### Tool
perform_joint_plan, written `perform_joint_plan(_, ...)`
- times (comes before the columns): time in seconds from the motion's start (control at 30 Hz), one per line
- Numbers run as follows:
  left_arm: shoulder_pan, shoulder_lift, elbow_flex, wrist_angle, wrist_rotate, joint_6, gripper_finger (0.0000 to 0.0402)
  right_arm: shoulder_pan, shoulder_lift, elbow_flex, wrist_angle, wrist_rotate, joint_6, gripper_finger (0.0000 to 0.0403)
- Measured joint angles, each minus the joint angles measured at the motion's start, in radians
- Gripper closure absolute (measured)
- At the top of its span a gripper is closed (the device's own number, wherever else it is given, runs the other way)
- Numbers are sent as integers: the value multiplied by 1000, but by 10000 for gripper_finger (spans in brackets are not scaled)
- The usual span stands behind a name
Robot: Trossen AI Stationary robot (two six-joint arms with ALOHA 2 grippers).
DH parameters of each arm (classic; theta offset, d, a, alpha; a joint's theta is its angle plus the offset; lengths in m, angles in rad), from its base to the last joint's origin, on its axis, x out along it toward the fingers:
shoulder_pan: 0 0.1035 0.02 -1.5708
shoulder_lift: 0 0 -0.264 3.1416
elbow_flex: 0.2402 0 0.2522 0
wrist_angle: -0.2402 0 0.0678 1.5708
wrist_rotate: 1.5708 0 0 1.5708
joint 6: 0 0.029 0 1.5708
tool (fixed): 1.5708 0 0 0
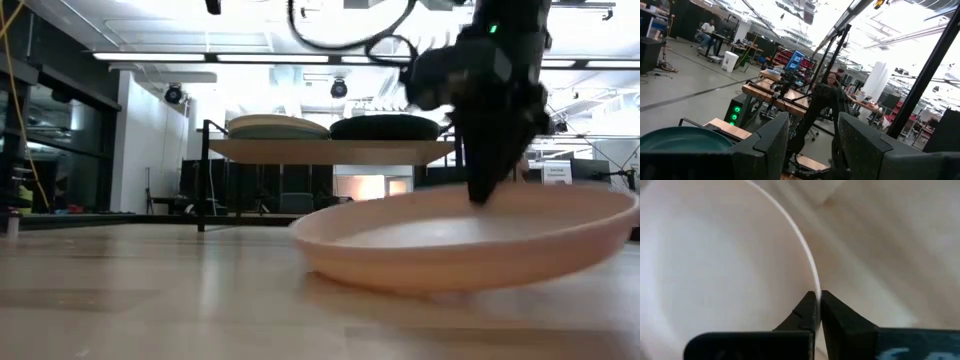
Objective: Place and stack plates onto a shelf
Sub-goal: Stack the light pink plate on top of the white plate on the shelf
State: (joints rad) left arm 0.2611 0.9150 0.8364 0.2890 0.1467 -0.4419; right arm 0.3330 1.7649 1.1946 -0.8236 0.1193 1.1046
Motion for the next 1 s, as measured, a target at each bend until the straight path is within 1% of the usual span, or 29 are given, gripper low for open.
perform_joint_plan(0.1,0,0,0,0,-1,0,241,-1,-85,-1,-99,42,-15,402)
perform_joint_plan(0.2,0,0,0,1,-2,-1,241,0,-213,-78,-116,48,-5,402)
perform_joint_plan(0.43,0,0,0,1,-2,-2,241,44,-597,-371,54,59,218,403)
perform_joint_plan(0.57,0,0,0,0,-2,-2,241,72,-741,-461,163,75,275,403)
perform_joint_plan(0.67,0,0,0,1,-8,-2,241,76,-788,-474,179,97,285,403)
perform_joint_plan(0.77,0,0,0,0,-16,-2,241,71,-791,-448,185,114,256,403)
perform_joint_plan(0.87,0,0,0,0,-19,-2,241,53,-772,-396,209,117,218,403)
perform_joint_plan(0.93,0,0,0,0,-23,-1,241,33,-750,-344,207,117,159,403)
perform_joint_plan(1.0,0,0,0,0,-23,-2,241,3,-724,-282,206,141,103,403)
